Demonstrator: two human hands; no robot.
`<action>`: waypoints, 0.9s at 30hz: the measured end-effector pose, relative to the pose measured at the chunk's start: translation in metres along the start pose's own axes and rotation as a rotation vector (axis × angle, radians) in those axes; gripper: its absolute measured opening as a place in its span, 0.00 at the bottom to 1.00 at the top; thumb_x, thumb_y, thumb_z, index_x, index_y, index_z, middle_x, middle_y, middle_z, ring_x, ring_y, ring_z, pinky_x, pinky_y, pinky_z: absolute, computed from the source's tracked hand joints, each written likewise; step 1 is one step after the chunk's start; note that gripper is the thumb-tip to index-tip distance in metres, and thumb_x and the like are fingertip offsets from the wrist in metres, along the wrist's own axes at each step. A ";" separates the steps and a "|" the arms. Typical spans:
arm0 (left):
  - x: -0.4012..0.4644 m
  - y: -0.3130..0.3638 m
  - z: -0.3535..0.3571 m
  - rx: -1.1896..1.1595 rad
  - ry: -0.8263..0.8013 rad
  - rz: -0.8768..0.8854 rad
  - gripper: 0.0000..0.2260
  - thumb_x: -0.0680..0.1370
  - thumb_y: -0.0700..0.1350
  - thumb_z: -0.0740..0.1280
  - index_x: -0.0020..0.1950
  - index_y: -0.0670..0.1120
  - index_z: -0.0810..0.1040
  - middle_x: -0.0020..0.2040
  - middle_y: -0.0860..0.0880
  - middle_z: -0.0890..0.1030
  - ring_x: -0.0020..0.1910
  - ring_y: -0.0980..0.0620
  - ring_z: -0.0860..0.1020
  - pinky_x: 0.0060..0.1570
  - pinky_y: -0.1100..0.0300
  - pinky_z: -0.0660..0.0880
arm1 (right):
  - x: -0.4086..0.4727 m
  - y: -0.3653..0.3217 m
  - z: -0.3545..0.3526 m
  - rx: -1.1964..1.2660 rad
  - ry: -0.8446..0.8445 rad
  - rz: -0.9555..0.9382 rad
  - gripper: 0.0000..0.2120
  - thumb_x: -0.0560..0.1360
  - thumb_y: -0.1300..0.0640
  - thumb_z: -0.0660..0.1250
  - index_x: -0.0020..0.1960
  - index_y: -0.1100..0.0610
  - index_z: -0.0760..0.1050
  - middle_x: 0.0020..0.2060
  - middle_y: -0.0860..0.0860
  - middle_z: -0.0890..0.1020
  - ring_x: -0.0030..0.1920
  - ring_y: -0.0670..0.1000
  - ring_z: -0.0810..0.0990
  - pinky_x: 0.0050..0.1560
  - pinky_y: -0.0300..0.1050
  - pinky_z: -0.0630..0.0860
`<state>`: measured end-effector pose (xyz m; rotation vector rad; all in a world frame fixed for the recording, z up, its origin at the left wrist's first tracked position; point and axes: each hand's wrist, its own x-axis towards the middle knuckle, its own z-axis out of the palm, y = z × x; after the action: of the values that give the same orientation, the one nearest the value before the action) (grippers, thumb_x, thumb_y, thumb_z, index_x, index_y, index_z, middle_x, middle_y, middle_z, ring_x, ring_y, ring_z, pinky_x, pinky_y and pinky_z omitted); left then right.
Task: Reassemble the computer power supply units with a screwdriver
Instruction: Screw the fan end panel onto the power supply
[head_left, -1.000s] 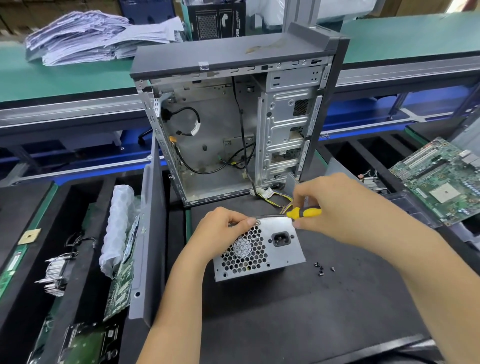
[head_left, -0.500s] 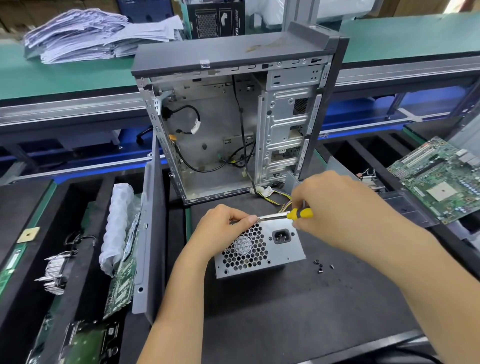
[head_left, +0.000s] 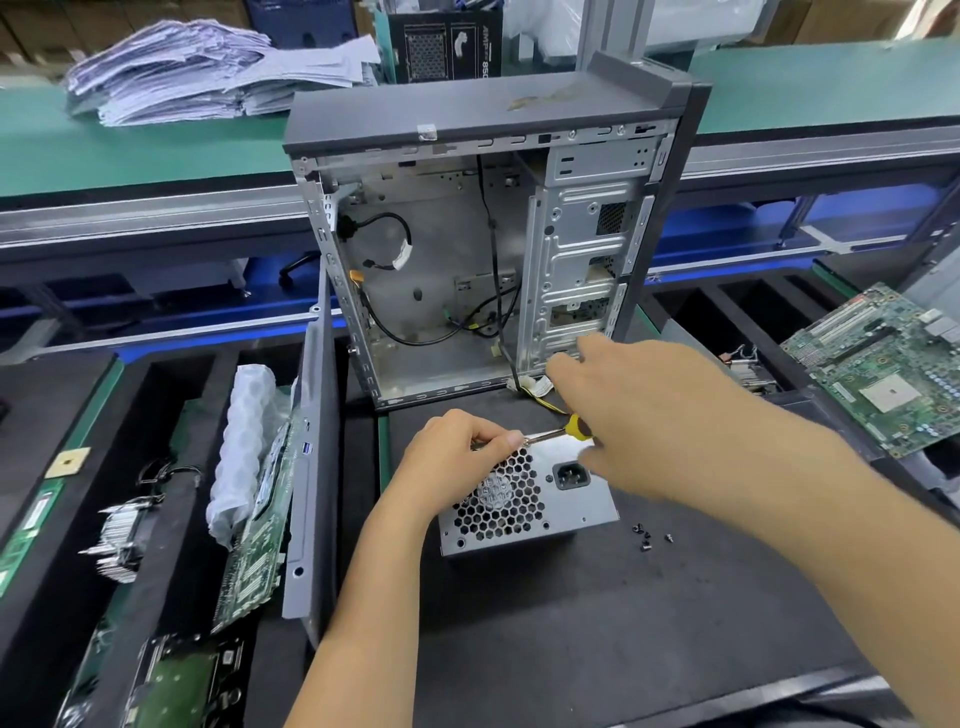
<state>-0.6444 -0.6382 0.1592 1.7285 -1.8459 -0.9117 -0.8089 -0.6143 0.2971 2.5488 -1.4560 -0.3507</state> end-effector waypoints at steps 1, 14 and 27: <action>0.000 0.000 0.000 -0.002 0.005 0.002 0.19 0.80 0.57 0.63 0.42 0.43 0.81 0.29 0.51 0.64 0.28 0.54 0.60 0.35 0.56 0.62 | 0.001 0.003 0.001 0.036 -0.007 -0.020 0.16 0.73 0.54 0.67 0.47 0.54 0.58 0.41 0.51 0.65 0.33 0.51 0.68 0.28 0.42 0.62; 0.004 0.000 0.002 0.027 0.041 0.017 0.20 0.81 0.56 0.63 0.41 0.39 0.79 0.28 0.51 0.60 0.27 0.53 0.58 0.32 0.57 0.61 | 0.004 0.021 0.012 -0.129 0.072 -0.042 0.12 0.79 0.47 0.61 0.46 0.51 0.59 0.32 0.49 0.63 0.32 0.54 0.65 0.26 0.43 0.53; 0.001 0.005 0.002 0.037 0.021 0.020 0.23 0.81 0.53 0.63 0.30 0.47 0.60 0.26 0.52 0.56 0.29 0.51 0.56 0.33 0.57 0.59 | 0.029 0.010 -0.017 -0.264 0.091 -0.197 0.22 0.77 0.57 0.64 0.33 0.55 0.53 0.30 0.50 0.61 0.28 0.51 0.62 0.27 0.41 0.54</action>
<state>-0.6493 -0.6387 0.1616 1.7318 -1.8745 -0.8536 -0.7978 -0.6438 0.3125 2.4606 -1.0518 -0.4187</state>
